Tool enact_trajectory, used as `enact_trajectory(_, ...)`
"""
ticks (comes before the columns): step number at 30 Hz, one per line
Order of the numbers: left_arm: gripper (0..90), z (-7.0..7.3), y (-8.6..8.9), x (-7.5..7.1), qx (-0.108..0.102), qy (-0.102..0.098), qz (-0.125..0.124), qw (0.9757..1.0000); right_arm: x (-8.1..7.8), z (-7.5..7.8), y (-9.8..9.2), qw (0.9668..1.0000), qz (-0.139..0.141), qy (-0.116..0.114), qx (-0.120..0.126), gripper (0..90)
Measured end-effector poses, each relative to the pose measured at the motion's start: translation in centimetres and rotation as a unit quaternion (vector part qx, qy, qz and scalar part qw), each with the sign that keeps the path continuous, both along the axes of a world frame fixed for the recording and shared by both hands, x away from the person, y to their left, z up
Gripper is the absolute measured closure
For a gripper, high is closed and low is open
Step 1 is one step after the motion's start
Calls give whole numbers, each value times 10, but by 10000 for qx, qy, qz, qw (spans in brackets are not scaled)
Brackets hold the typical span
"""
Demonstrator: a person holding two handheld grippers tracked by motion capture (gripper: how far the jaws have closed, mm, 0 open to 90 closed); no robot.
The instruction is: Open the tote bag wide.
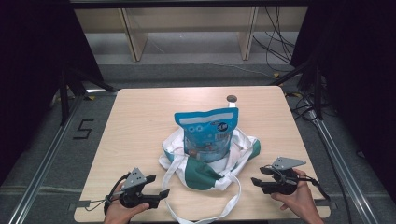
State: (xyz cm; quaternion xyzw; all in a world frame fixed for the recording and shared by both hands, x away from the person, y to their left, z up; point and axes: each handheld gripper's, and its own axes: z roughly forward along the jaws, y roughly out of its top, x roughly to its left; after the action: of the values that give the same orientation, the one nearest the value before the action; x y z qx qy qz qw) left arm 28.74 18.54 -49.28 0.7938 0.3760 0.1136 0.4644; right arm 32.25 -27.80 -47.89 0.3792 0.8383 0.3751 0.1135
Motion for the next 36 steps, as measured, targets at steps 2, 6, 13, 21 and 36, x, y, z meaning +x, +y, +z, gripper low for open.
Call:
enact_trajectory(2, 215, -1, 1, -2, -19, 3, 15, 10000, 0, 0, -3, 9999, 83, -101, -71, 427)
enact_trajectory(6, 198, -2, 3, -6, -58, -1, 41, 10000, -6, -3, -5, 9999, 92, -72, -51, 415)
enact_trajectory(13, 183, -6, 3, -11, -157, 23, 247, 9996, -23, -9, -7, 10000, 61, -10, -34, 406)
enact_trajectory(21, 161, -7, 1, -14, 19, -80, 151, 9999, -42, -16, -16, 9999, 36, 115, 50, 388)
enact_trajectory(36, 160, -9, 2, -14, 75, -75, 272, 9996, -46, -18, -14, 9999, 1, 164, 23, 376)
